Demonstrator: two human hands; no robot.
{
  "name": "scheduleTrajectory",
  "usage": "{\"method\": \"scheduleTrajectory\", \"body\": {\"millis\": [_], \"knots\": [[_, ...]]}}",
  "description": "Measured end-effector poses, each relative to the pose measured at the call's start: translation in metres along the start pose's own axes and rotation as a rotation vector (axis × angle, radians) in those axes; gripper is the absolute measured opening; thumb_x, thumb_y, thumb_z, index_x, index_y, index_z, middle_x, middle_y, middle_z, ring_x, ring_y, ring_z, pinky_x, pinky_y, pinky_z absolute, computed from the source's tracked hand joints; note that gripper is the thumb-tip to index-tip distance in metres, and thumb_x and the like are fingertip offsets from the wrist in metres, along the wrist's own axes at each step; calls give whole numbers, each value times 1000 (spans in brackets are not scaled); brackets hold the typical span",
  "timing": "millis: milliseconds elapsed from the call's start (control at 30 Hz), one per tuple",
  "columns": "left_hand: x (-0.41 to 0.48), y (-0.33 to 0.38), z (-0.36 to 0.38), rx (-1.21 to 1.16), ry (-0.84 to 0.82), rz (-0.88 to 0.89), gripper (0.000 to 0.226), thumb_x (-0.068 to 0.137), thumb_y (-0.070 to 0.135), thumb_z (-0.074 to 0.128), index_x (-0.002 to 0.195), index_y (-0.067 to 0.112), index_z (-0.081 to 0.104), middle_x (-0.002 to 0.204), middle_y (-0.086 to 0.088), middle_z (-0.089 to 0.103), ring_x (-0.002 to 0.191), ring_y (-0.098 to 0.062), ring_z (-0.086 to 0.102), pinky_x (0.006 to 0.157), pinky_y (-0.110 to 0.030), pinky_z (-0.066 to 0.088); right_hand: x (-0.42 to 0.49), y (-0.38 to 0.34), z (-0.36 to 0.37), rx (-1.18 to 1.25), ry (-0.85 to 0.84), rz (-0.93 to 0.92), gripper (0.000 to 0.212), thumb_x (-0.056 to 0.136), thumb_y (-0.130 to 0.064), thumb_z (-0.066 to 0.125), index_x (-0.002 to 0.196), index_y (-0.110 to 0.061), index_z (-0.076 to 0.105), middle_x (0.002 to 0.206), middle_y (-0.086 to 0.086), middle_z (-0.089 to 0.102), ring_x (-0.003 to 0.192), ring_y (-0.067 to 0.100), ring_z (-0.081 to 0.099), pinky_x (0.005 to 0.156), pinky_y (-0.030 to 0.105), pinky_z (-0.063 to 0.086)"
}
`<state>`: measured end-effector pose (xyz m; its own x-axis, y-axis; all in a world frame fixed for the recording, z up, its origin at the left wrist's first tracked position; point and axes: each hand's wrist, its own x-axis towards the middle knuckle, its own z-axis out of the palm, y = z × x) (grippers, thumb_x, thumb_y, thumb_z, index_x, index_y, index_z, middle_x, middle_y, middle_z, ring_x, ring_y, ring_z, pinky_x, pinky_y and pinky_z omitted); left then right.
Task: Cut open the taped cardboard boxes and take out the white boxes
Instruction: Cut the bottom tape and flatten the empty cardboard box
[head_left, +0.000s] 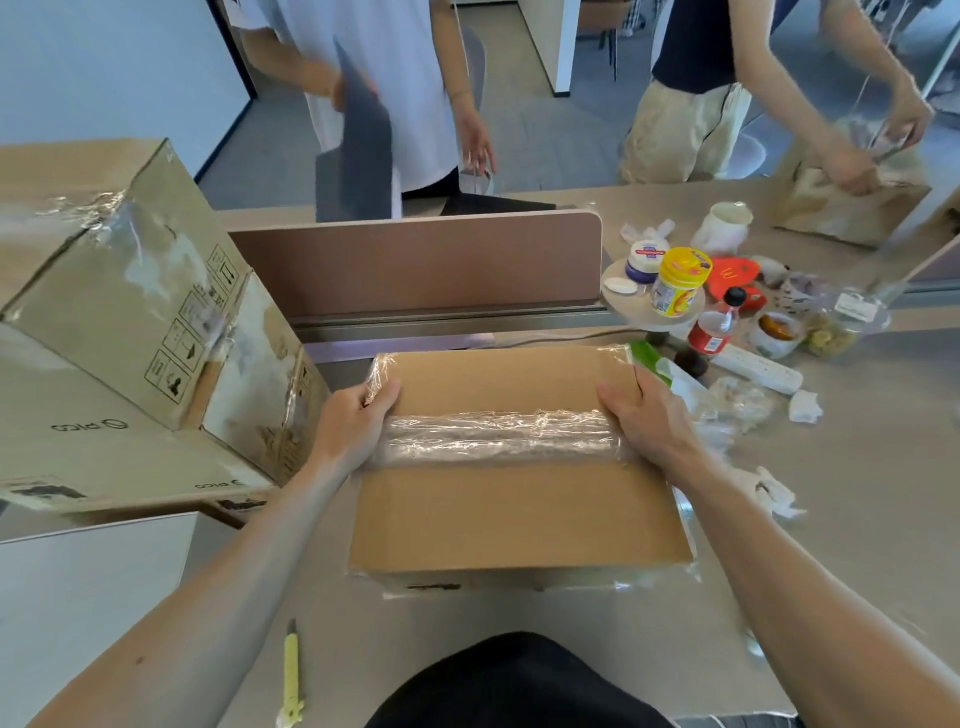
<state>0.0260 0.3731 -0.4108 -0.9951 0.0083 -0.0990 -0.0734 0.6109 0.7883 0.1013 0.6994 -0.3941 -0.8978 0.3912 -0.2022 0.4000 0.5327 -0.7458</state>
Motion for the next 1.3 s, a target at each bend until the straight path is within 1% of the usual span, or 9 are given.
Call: {"method": "scheduleTrajectory", "body": {"millis": [200, 300, 367, 467, 700, 867, 967, 1067, 1300], "knots": [[-7, -8, 2, -79, 71, 108, 57, 101, 35, 55, 52, 10, 41, 43, 8, 42, 46, -6, 39, 50, -19, 27, -4, 11, 2, -26, 126, -153, 35, 93, -45, 58, 73, -20, 43, 65, 0, 52, 68, 26, 51, 66, 42, 43], [-6, -3, -4, -136, 116, 174, 52, 100, 40, 53, 66, 0, 54, 55, -4, 49, 52, -8, 42, 53, -23, 31, -7, 6, -3, 11, 163, -216, 36, 93, -48, 56, 111, -16, 61, 91, 10, 66, 86, 30, 60, 78, 45, 48], [-1, 0, -8, -152, 143, 194, 41, 101, 42, 51, 87, 7, 68, 65, 5, 58, 61, -7, 51, 59, -20, 39, -5, 2, -2, 58, 194, -283, 56, 91, -55, 51, 135, -20, 51, 108, 3, 68, 98, 23, 64, 89, 42, 52], [9, -5, -4, -69, 140, 161, 47, 101, 50, 45, 119, 13, 68, 89, 7, 68, 85, -9, 62, 77, -28, 51, 4, 5, 10, 14, 192, -221, 68, 92, -57, 50, 147, -18, 41, 120, 8, 66, 107, 27, 62, 97, 43, 48], [-5, -49, 18, 33, 89, 16, 83, 90, 76, 33, 134, 11, 60, 116, -5, 71, 105, -18, 65, 92, -40, 55, -9, 32, 42, -30, 75, -93, 67, 99, -41, 53, 153, -11, 29, 146, 12, 49, 131, 30, 48, 108, 37, 35], [-29, -60, 25, 58, 47, -40, 62, 96, 64, 37, 101, 11, 69, 79, 3, 66, 81, -21, 63, 67, -29, 43, -25, 60, 55, -77, 18, -41, 71, 95, -58, 46, 149, -14, 36, 130, 10, 62, 117, 32, 57, 101, 47, 45], [-51, -65, 35, 74, 19, -108, 52, 104, 48, 39, 129, 8, 60, 116, 1, 65, 115, -23, 59, 88, -26, 43, -36, 75, 68, -107, -20, 5, 68, 97, -50, 49, 152, -13, 32, 133, 14, 59, 121, 35, 54, 102, 47, 42], [-52, -78, 43, 133, -37, -194, 66, 103, 55, 33, 153, 11, 36, 154, -6, 43, 142, -25, 39, 114, -39, 30, -37, 80, 77, -114, -17, 20, 66, 98, -49, 48, 151, -13, 31, 130, 17, 60, 119, 37, 55, 100, 51, 43], [-55, -97, 44, 101, -151, -260, 78, 93, 71, 37, 152, 20, 34, 152, -1, 46, 138, -22, 43, 114, -47, 34, -44, 83, 94, -270, -55, -6, 63, 103, -39, 38, 154, -8, 17, 146, 17, 38, 127, 41, 44, 98, 52, 39]]}}
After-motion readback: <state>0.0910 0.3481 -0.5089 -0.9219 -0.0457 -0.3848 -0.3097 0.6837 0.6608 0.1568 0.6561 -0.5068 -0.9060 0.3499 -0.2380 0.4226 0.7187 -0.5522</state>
